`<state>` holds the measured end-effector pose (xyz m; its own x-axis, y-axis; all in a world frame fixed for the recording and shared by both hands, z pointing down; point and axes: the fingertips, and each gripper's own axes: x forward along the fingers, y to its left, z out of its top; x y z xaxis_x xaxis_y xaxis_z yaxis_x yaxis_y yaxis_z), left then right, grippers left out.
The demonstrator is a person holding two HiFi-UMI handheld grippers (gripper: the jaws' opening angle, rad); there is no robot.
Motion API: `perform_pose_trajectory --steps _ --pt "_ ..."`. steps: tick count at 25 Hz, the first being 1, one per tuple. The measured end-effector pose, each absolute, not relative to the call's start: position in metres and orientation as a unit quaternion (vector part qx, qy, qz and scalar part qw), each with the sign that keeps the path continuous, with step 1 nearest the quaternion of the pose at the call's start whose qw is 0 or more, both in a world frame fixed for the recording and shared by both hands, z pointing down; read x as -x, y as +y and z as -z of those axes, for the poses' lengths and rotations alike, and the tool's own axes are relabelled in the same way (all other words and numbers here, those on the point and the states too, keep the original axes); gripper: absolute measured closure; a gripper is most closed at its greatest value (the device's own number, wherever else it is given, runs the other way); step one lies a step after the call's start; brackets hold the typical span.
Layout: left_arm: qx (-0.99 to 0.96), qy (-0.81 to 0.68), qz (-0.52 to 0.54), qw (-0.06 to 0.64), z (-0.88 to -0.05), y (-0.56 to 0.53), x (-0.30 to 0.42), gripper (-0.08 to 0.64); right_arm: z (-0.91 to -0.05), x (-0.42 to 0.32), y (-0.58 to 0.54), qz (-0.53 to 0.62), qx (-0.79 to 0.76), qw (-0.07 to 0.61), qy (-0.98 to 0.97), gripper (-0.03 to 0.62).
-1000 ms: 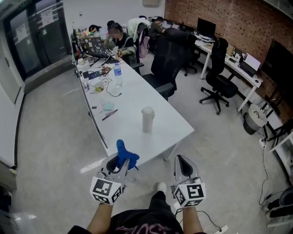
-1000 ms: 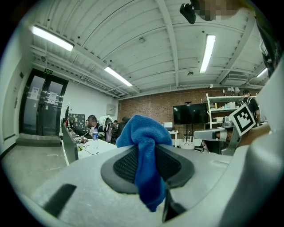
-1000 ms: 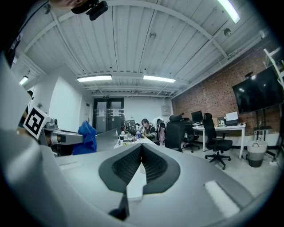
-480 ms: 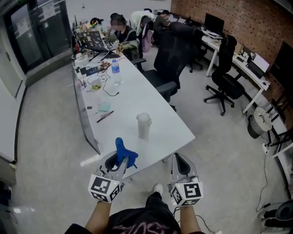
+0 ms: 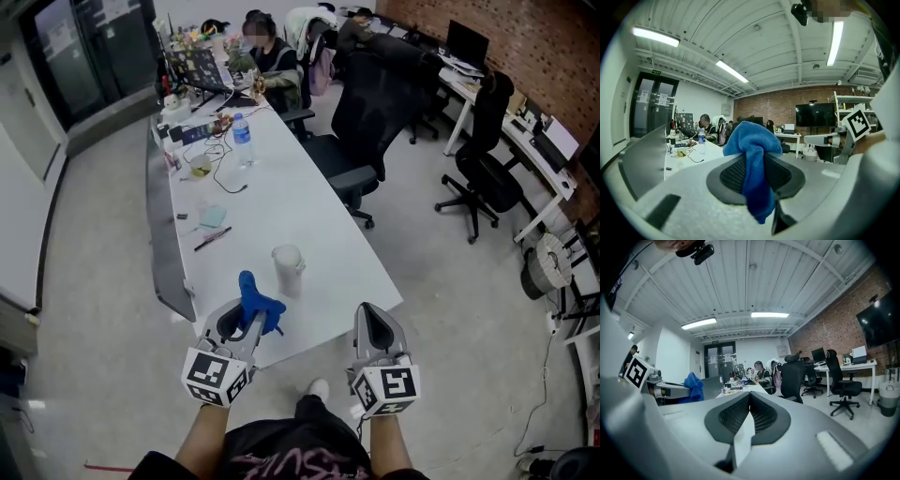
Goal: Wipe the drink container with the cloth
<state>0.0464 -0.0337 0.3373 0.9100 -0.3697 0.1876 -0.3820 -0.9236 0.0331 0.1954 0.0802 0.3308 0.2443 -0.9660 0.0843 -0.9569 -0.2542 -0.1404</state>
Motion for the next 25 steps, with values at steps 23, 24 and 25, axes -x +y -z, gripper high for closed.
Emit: perform_pose_trajectory --steps 23,24,25 --pt "-0.958 -0.258 -0.114 0.044 -0.355 -0.052 -0.087 0.465 -0.346 -0.243 0.028 0.102 0.723 0.035 0.682 0.547" --pt "-0.958 -0.26 -0.115 0.047 -0.357 -0.052 -0.087 0.465 -0.346 -0.243 0.026 0.102 0.72 0.035 0.686 0.543" --pt "-0.957 -0.262 -0.115 0.049 -0.358 -0.053 -0.087 0.465 -0.346 -0.242 0.024 0.103 0.717 0.035 0.689 0.537"
